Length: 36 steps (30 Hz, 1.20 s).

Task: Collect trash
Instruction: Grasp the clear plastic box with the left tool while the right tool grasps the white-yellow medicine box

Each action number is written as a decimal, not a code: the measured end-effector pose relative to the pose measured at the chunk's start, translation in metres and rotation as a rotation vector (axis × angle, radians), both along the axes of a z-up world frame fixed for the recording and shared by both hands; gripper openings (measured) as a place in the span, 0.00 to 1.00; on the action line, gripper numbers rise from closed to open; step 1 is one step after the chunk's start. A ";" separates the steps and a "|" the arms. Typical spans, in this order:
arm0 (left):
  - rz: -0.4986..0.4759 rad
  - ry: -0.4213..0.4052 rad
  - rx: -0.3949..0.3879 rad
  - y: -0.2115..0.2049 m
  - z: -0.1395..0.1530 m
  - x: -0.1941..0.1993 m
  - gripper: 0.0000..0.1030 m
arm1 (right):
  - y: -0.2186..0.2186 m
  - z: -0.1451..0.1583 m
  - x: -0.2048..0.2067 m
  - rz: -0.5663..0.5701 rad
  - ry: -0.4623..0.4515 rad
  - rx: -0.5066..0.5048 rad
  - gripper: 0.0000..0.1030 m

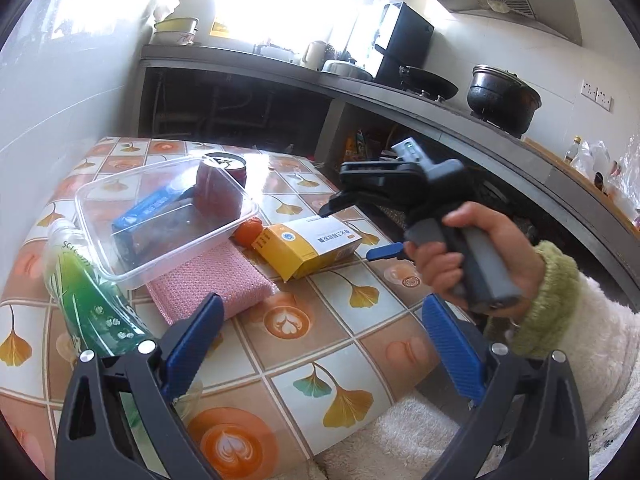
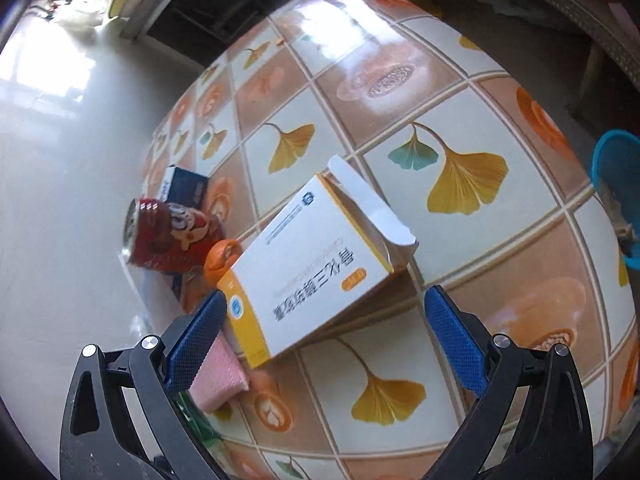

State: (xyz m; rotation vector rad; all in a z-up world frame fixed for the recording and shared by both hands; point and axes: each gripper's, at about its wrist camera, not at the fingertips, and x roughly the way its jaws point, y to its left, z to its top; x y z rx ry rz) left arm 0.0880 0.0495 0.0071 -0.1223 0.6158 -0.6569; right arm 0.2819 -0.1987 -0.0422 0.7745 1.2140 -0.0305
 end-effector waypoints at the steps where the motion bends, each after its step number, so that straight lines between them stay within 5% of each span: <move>1: 0.003 0.001 -0.004 0.001 0.000 0.001 0.94 | 0.002 -0.002 0.006 -0.017 0.010 -0.011 0.92; 14: 0.039 0.026 -0.046 0.029 -0.009 0.003 0.94 | 0.023 -0.004 0.069 0.002 0.053 -0.276 0.92; 21: 0.047 0.035 -0.052 0.036 -0.011 0.003 0.94 | 0.048 -0.011 0.068 0.242 -0.002 -0.519 0.92; 26: 0.043 0.028 -0.047 0.036 -0.011 0.002 0.94 | 0.046 0.001 0.045 0.334 -0.105 -0.588 0.92; 31: 0.043 0.017 -0.042 0.036 -0.009 0.002 0.94 | 0.024 0.043 0.000 0.241 -0.269 -0.510 0.92; 36: 0.050 0.020 -0.040 0.038 -0.010 0.004 0.94 | 0.019 0.020 -0.017 0.132 -0.166 -0.300 0.92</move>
